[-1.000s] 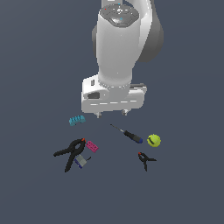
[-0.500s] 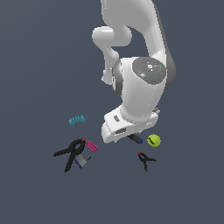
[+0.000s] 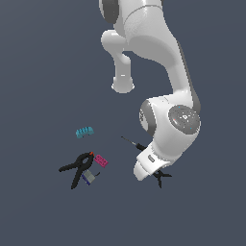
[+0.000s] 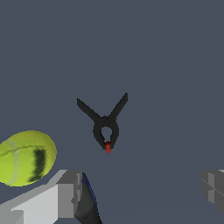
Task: Pick up a designated object from a clutter of objects.
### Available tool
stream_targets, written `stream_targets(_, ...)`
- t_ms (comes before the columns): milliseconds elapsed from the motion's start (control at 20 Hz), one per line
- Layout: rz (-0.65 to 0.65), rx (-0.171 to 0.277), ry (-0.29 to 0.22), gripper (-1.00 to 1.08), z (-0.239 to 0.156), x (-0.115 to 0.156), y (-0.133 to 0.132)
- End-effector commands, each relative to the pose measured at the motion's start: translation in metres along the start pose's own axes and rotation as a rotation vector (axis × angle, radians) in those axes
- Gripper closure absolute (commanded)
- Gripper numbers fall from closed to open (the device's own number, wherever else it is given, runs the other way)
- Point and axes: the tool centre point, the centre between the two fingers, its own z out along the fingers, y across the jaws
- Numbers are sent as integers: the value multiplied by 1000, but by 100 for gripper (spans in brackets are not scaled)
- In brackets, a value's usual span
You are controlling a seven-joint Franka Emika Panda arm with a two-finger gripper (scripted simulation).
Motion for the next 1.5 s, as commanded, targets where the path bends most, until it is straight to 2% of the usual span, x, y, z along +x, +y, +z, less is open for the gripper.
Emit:
stream_targets(0,-39,5,4,-92,16,10,-9)
stream_targets(500,-115,17,11,-92,51,28,-29)
stream_targets(850,-114,18,10,-92,57,28,-29)
stream_targets(1250,-117,17,11,-92,95,28,-30)
stream_targets(1450,-118,17,11,-92,102,29,-31)
